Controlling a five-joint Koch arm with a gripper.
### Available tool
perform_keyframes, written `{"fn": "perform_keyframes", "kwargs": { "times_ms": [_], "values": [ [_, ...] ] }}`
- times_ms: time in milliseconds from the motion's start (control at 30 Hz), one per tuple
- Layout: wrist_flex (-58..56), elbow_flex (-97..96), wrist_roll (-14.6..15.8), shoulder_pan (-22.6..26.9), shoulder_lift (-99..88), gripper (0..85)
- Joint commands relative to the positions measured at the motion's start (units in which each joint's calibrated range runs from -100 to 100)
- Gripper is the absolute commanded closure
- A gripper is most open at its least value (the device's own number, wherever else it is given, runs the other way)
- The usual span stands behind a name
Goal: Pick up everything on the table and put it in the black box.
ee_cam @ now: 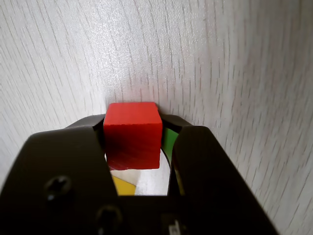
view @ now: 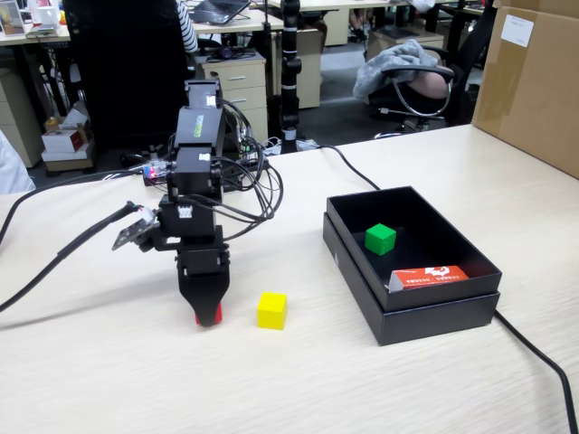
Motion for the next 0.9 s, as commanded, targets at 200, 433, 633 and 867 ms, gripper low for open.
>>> {"fn": "perform_keyframes", "kwargs": {
  "times_ms": [200, 433, 633, 867],
  "values": [
    [1.8, -4.4, 0.2, 1.1, -20.9, 84.6],
    [1.8, -18.1, 2.2, 7.2, -46.5, 84.6],
    [0.9, -20.3, 5.0, 14.8, -57.7, 84.6],
    [0.9, -12.5, 7.0, 22.3, -53.6, 84.5]
  ]
}}
